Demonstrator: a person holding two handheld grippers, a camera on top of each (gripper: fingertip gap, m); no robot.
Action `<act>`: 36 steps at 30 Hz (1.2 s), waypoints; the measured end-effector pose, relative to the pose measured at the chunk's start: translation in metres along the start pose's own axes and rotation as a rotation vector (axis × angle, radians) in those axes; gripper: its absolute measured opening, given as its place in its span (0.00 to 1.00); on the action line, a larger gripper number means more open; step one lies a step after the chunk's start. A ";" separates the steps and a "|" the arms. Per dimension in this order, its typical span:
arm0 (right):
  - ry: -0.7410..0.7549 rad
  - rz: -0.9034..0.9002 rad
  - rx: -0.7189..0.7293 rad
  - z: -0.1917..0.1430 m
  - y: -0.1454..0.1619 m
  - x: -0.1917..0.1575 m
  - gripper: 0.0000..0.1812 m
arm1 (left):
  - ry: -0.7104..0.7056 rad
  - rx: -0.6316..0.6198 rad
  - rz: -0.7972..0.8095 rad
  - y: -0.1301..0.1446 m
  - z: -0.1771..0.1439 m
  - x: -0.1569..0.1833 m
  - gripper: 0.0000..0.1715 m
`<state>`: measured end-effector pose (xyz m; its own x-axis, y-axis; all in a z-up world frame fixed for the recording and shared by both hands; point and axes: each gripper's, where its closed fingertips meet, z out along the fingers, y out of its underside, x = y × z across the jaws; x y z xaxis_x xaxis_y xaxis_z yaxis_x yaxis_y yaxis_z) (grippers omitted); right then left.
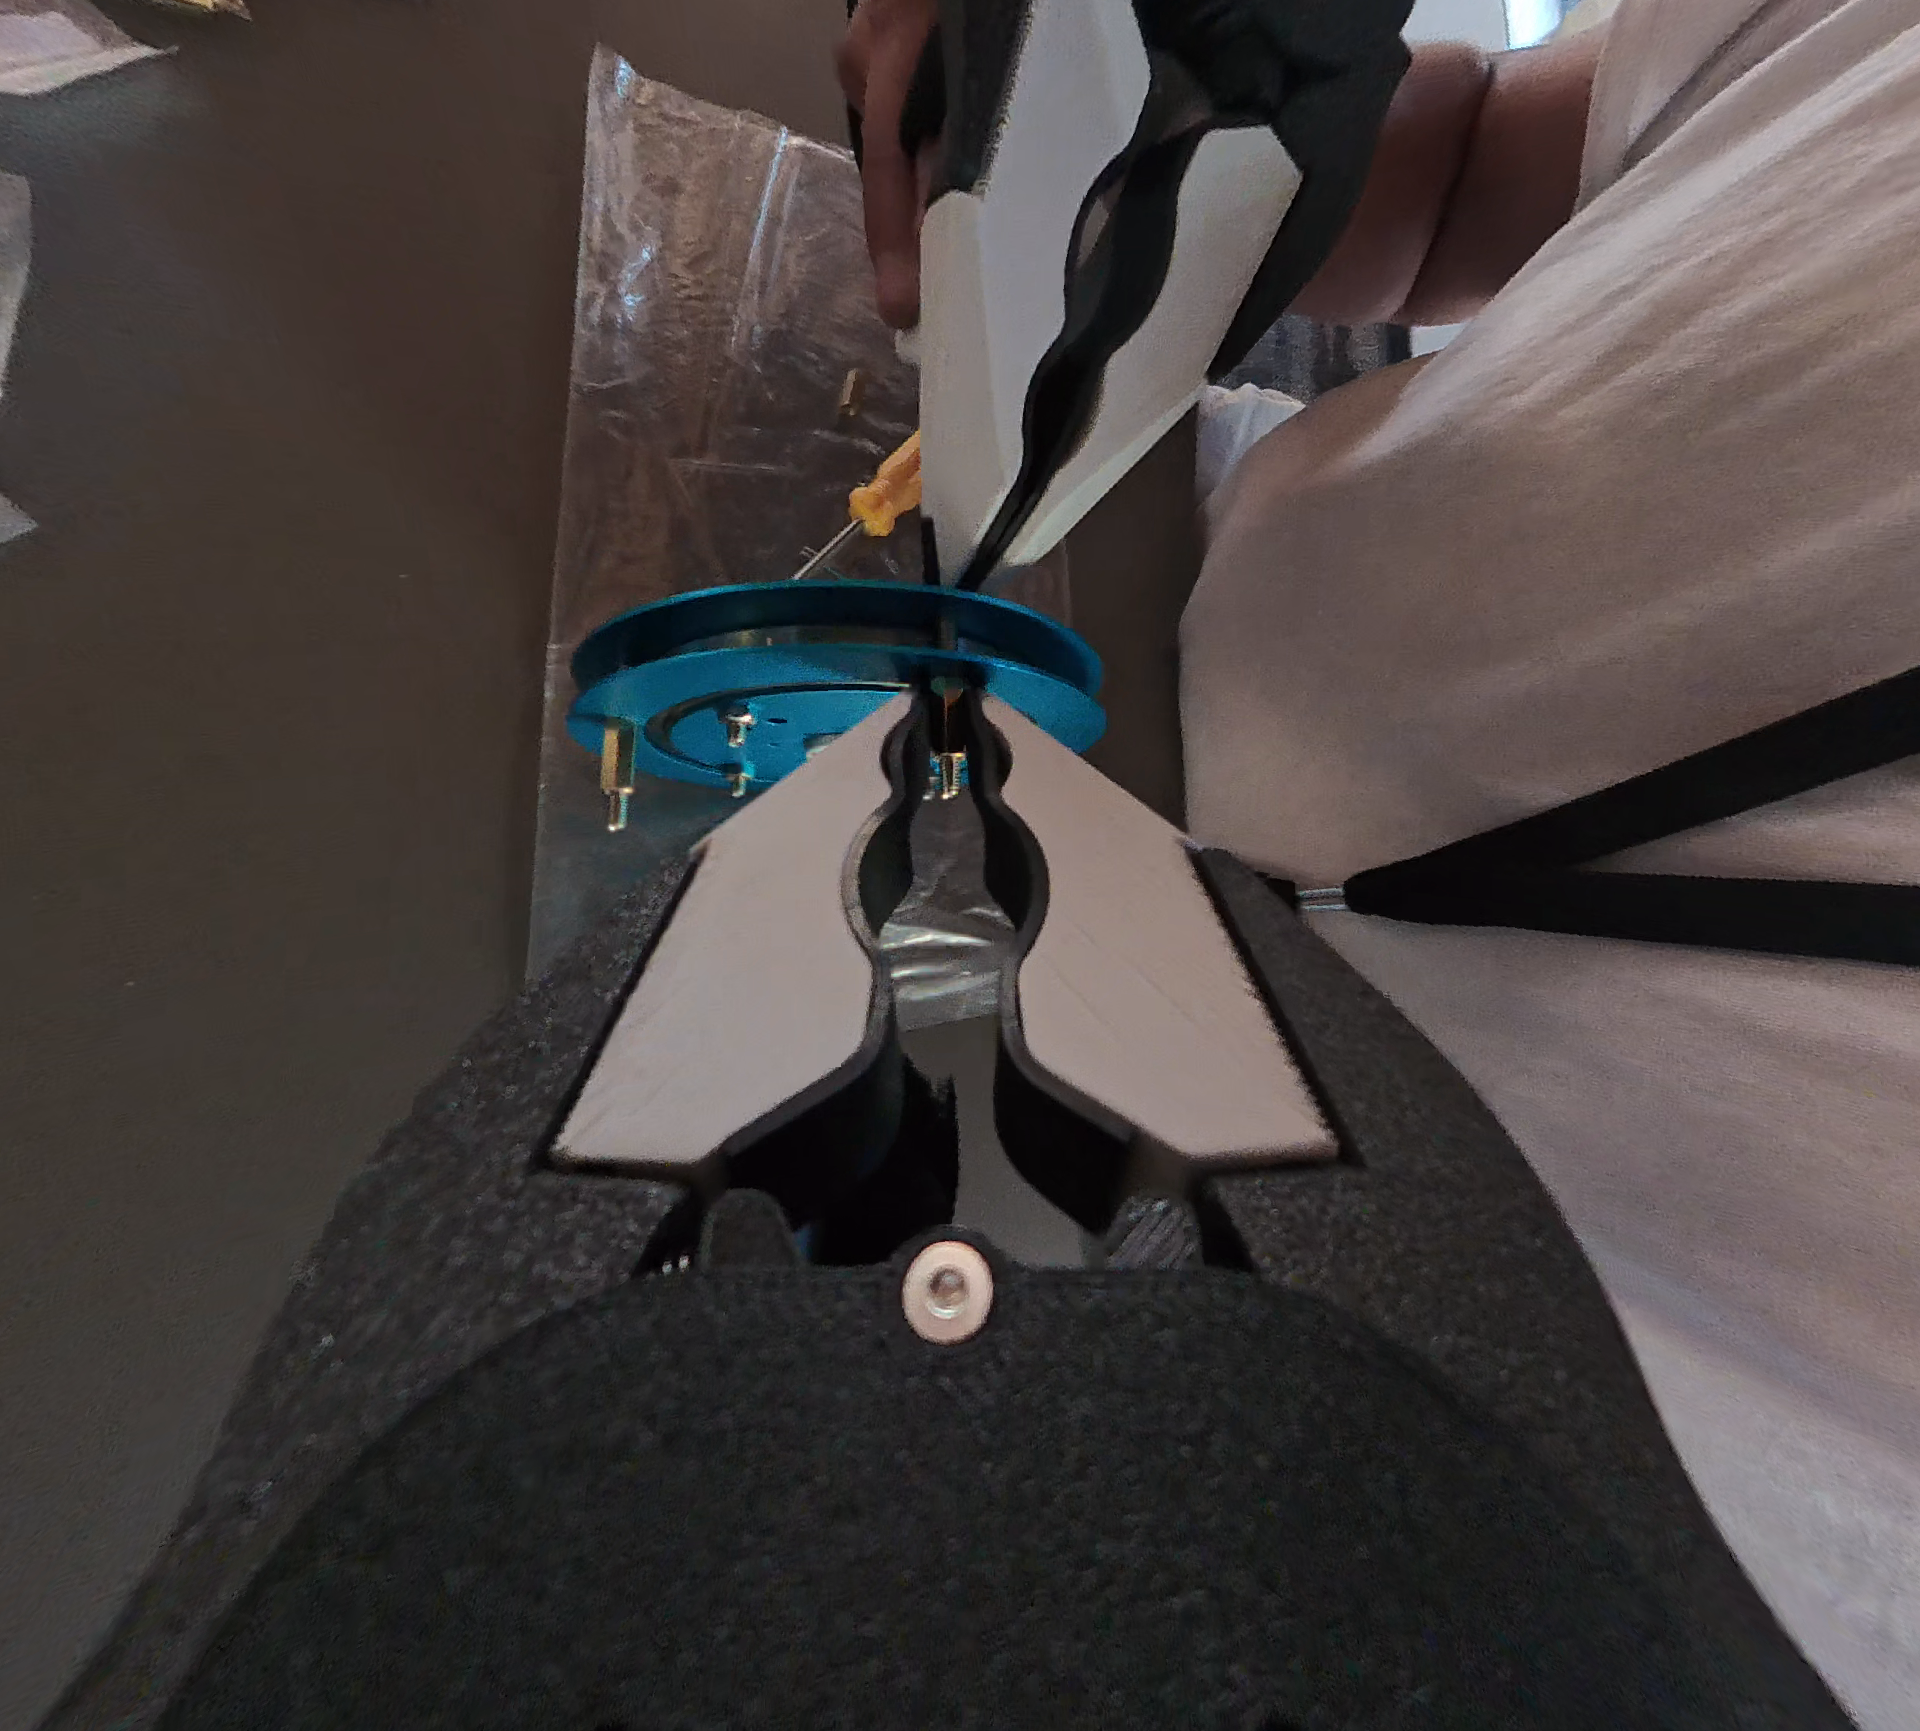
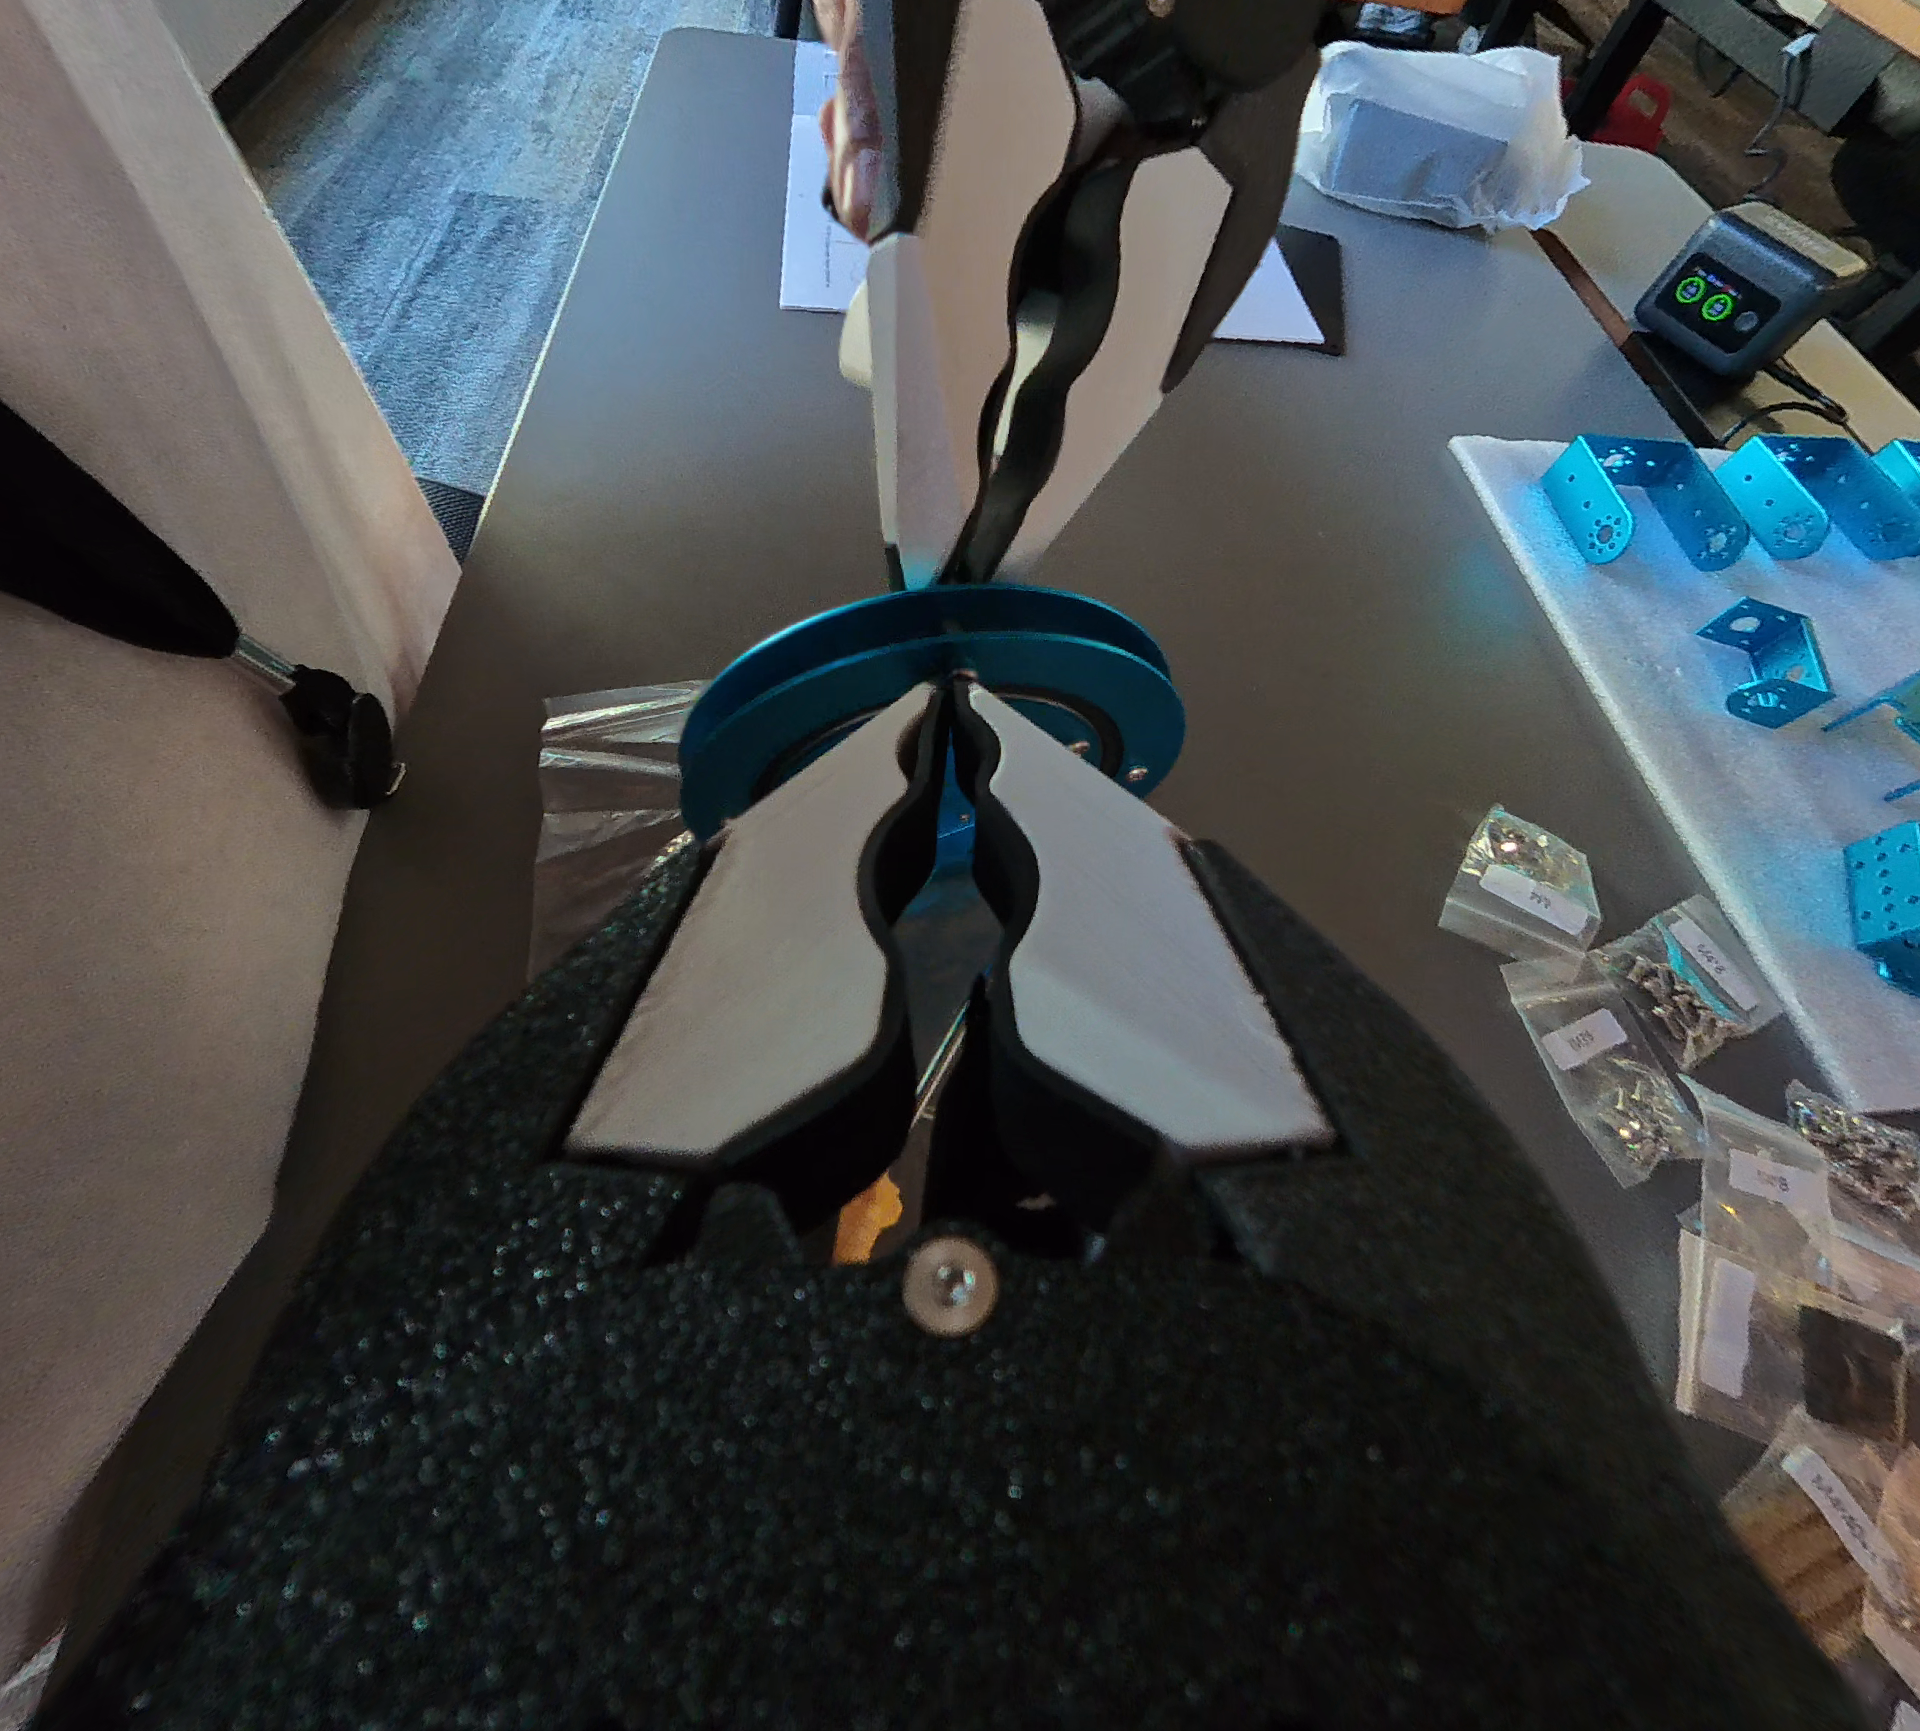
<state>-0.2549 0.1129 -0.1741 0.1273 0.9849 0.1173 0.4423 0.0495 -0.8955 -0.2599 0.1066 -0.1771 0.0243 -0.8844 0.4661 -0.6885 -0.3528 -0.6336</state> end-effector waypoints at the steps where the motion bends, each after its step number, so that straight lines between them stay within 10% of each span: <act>1: 0.009 -0.001 0.000 0.000 0.000 0.001 0.00 | -0.021 0.006 0.030 -0.001 0.001 -0.001 0.03; 9: -0.032 0.029 0.077 -0.005 0.001 0.000 0.01 | -0.271 -0.042 0.459 0.000 0.004 0.001 0.03; 17: -0.138 -0.004 0.229 -0.010 -0.015 -0.005 0.37 | -0.663 -0.069 0.964 -0.008 -0.001 -0.014 0.03; 29: -0.072 0.066 0.263 0.007 -0.012 0.004 0.31 | -0.872 0.064 1.054 -0.011 -0.002 -0.009 0.04; 36: -0.080 0.084 0.261 0.006 -0.011 0.006 0.31 | -0.715 0.151 0.878 -0.008 -0.012 0.008 0.02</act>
<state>-0.2646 0.1190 -0.1663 0.0785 0.9968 0.0125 0.1885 -0.0025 -0.9821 -0.2624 0.1062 -0.1611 0.0179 -0.7981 -0.6022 -0.5785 0.4830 -0.6573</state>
